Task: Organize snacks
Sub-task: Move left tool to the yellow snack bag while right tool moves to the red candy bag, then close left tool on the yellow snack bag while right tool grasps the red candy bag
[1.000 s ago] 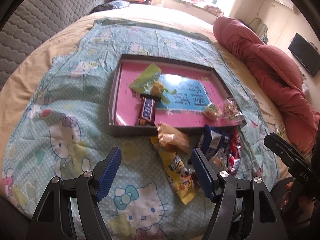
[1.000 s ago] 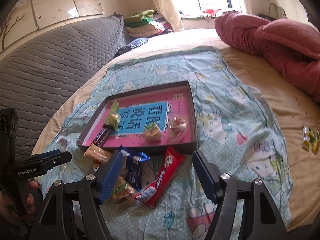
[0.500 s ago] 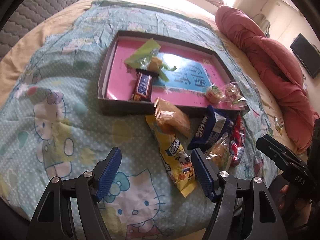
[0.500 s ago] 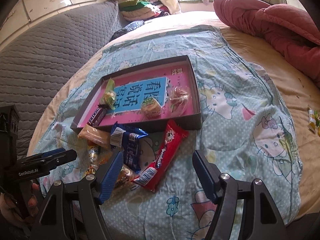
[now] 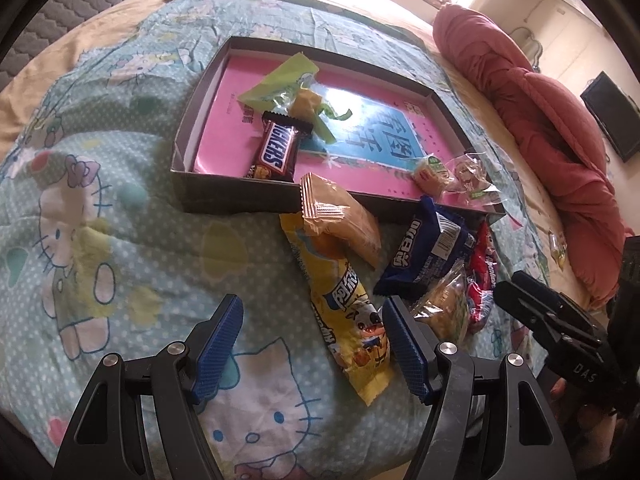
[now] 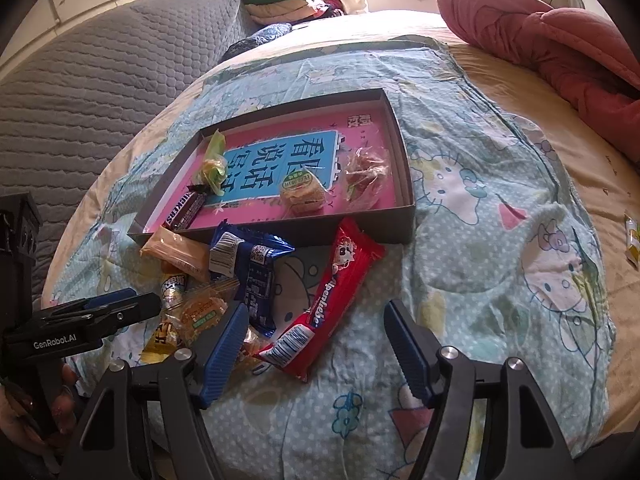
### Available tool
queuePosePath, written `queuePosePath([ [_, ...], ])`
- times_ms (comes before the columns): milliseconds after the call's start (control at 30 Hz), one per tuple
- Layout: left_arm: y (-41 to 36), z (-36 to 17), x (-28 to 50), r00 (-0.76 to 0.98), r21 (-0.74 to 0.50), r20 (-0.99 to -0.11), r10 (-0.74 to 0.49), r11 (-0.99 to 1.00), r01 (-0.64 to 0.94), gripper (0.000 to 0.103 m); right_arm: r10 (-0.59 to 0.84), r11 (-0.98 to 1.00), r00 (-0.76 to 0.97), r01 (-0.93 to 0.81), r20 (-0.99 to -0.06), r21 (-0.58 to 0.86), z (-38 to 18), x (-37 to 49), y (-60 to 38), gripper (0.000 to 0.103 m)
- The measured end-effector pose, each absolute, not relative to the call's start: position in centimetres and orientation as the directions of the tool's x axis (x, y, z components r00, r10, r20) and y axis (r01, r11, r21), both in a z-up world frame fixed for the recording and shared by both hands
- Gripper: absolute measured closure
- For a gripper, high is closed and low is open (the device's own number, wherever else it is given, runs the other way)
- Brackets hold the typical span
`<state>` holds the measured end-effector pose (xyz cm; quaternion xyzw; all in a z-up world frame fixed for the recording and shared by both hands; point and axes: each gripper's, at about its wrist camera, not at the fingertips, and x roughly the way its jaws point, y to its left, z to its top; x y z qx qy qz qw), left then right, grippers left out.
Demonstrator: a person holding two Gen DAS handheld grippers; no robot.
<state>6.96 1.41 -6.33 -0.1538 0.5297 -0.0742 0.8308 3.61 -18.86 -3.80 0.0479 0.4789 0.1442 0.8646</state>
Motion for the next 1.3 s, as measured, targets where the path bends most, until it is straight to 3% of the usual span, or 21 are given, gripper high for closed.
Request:
queuePosePath([
  [200, 1.1, -6.8, 7.2, 0.428, -0.345, -0.853, -0.299, 0.938, -0.033, 0.029, 0.293, 0.953, 0.463, -0.215, -0.836, 0.215, -5.2, 4.6, -18.3, 0.053],
  [633, 0.2, -7.6, 8.2, 0.437, -0.327, -0.854, -0.281, 0.945, -0.031, 0.039, 0.270, 0.956, 0.453, -0.232, -0.850, 0.180, -6.7, 6.5, -17.7, 0.068],
  [800, 0.1, -8.1, 8.9, 0.440, -0.326, -0.854, -0.277, 0.945, -0.038, 0.048, 0.290, 0.947, 0.443, -0.260, -0.848, 0.189, -6.8, 6.7, -17.4, 0.077],
  [967, 0.3, -8.2, 9.1, 0.448, -0.291, -0.860, -0.244, 0.956, -0.040, 0.075, 0.312, 0.940, 0.438, -0.271, -0.843, 0.207, -6.7, 6.7, -17.4, 0.078],
  [1300, 0.7, -7.9, 8.7, 0.452, -0.287, -0.858, -0.245, 0.957, -0.026, 0.078, 0.321, 0.936, 0.438, -0.285, -0.839, 0.209, -6.5, 6.5, -17.3, 0.079],
])
